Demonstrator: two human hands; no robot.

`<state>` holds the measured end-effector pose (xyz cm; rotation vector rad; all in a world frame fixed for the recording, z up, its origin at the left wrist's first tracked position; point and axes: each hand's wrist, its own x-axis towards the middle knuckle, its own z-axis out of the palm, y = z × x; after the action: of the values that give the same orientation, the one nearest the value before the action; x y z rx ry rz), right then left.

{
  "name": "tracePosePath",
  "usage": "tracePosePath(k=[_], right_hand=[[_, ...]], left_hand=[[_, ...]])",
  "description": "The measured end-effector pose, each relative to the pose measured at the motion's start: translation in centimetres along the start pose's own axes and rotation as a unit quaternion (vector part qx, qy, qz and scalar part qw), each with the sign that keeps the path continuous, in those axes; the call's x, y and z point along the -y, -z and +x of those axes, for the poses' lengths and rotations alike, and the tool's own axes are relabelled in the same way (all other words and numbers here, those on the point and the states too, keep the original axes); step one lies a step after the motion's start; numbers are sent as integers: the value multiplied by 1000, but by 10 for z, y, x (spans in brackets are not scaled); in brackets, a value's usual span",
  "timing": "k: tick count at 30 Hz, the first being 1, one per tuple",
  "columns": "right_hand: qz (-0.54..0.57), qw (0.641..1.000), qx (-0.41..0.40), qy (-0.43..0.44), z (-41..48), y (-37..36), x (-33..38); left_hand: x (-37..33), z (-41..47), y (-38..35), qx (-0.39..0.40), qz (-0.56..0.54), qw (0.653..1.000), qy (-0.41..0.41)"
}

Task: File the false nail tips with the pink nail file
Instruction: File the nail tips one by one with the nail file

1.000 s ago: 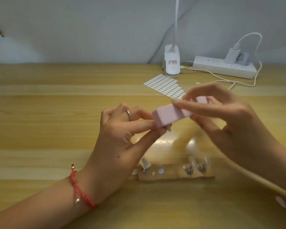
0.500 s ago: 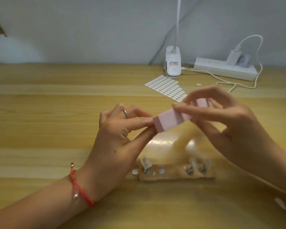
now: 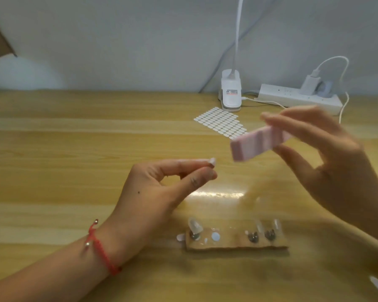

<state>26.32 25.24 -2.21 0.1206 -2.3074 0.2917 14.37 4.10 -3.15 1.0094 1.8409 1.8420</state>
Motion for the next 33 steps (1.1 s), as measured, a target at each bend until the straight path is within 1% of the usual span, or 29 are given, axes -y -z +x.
tracePosePath(k=[5,7,10,11,14,15,18,19,20,21,23,24,26,27,28,31,32,33], right_hand=[[-22,990,35,138,-12,-4,21],[-35,989,21,143,-6,4,18],[-48,992,-12,114,5,8,17],[-40,992,-11,119,4,3,22],[-7,983,34,179,-8,-12,39],[1,985,35,168,-7,-10,37],[-28,996,-6,80,5,3,22],[-12,998,-3,68,4,2,25],[16,997,15,74,0,-4,34],[31,993,38,108,-7,-11,45],[8,982,60,177,-11,-15,54],[-10,985,58,164,-6,-9,46],[-42,995,29,80,10,6,28],[-41,997,17,61,11,8,26],[-30,998,14,57,7,4,31],[33,992,58,106,-11,-14,61],[24,992,61,110,-8,-9,57],[4,994,52,95,-1,-3,46]], left_hand=[[1,2,3,49,-86,994,49],[2,3,4,76,-94,990,66],[4,4,5,112,-94,985,90],[4,4,5,121,-100,983,93],[1,3,4,141,-107,979,99],[1,3,4,142,-100,980,101],[2,4,5,125,-76,982,123],[3,4,5,122,-77,981,129],[2,4,5,124,-82,980,130],[1,4,4,128,-85,980,127],[0,3,3,132,-89,979,127],[0,3,3,131,-88,979,131],[1,3,4,125,-70,981,132],[2,3,5,128,-69,981,129],[2,3,5,136,-79,979,127],[2,2,5,148,-101,975,128],[3,2,5,150,-99,975,127],[4,2,5,148,-93,976,127]])
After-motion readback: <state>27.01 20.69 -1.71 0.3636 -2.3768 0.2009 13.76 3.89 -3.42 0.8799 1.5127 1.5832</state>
